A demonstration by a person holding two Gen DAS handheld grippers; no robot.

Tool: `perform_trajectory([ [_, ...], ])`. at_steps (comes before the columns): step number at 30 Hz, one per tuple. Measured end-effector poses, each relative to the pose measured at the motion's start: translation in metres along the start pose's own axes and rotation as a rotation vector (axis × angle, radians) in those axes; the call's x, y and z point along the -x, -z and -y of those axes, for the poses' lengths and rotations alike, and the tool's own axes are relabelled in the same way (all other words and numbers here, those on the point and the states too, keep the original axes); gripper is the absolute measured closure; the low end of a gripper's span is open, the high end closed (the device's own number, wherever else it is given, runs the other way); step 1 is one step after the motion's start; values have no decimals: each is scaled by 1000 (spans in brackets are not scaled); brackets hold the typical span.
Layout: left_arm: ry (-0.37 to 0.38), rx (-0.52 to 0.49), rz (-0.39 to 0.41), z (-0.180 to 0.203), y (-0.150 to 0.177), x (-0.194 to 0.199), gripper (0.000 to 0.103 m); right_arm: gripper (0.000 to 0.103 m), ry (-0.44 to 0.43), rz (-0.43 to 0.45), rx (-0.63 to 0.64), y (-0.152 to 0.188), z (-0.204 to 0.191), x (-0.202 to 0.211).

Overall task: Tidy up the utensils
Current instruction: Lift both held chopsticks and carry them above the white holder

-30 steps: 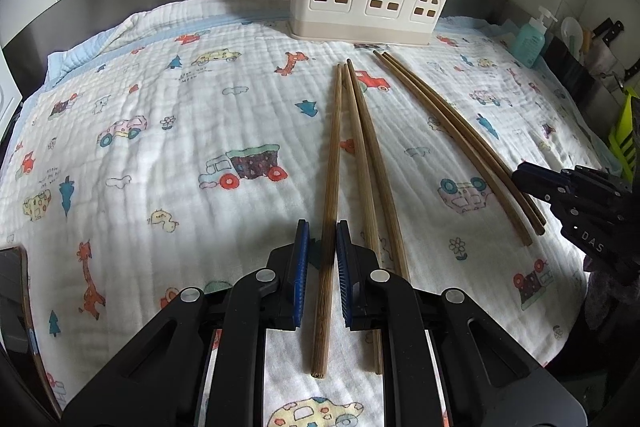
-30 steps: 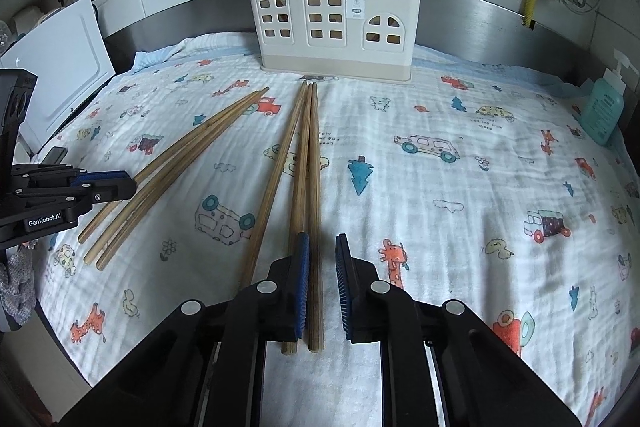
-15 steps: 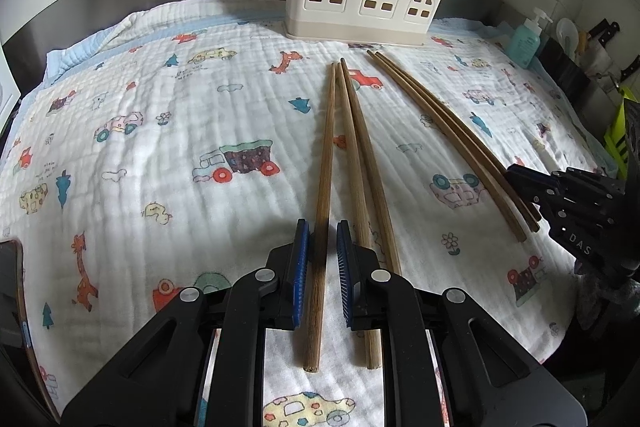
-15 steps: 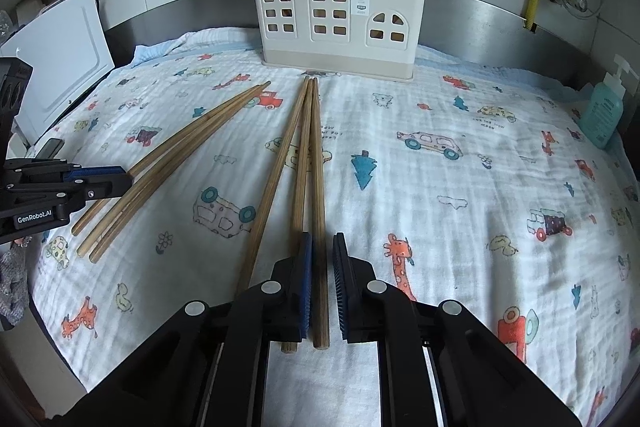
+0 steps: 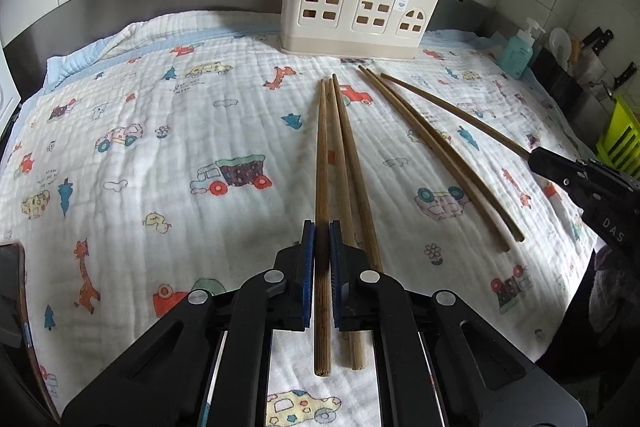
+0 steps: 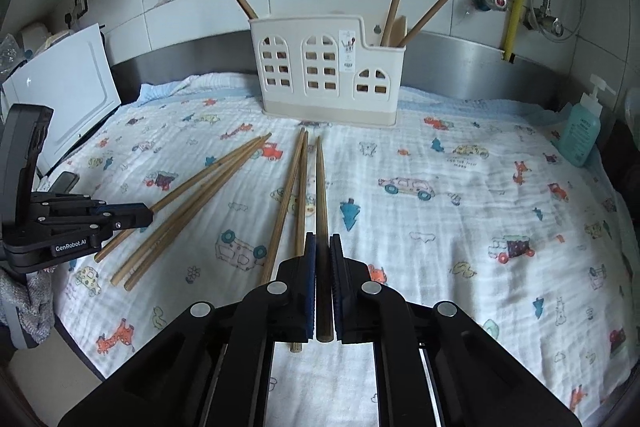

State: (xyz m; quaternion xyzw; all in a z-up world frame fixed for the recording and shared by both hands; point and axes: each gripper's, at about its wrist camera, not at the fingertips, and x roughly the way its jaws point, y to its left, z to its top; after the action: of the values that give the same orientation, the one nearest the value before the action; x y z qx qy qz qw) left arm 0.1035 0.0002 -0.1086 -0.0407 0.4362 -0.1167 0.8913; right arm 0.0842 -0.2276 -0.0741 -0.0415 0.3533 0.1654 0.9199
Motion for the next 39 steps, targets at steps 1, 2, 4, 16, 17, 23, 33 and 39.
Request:
perform_trajectory([
  [1, 2, 1, 15, 0, -2, 5, 97, 96, -2, 17, -3, -5, 0, 6],
  [2, 6, 2, 28, 0, -4, 9, 97, 96, -3, 34, -5, -9, 1, 11],
  [4, 9, 0, 54, 0, -10, 18, 97, 97, -8, 71, -9, -19, 1, 22],
  [16, 35, -21, 179, 1, -49, 53, 97, 97, -44, 174, -12, -81, 3, 46],
  [17, 36, -24, 183, 1, -51, 55, 97, 97, -46, 177, -12, -86, 4, 46],
  [23, 54, -36, 212, 1, -73, 65, 97, 97, -53, 198, 0, -122, 15, 54],
  [33, 81, -95, 248, 10, -119, 81, 97, 97, -6, 266, 51, -200, 35, 84],
  [39, 99, -129, 303, 23, -148, 99, 97, 97, 32, 244, 82, -229, 40, 73],
])
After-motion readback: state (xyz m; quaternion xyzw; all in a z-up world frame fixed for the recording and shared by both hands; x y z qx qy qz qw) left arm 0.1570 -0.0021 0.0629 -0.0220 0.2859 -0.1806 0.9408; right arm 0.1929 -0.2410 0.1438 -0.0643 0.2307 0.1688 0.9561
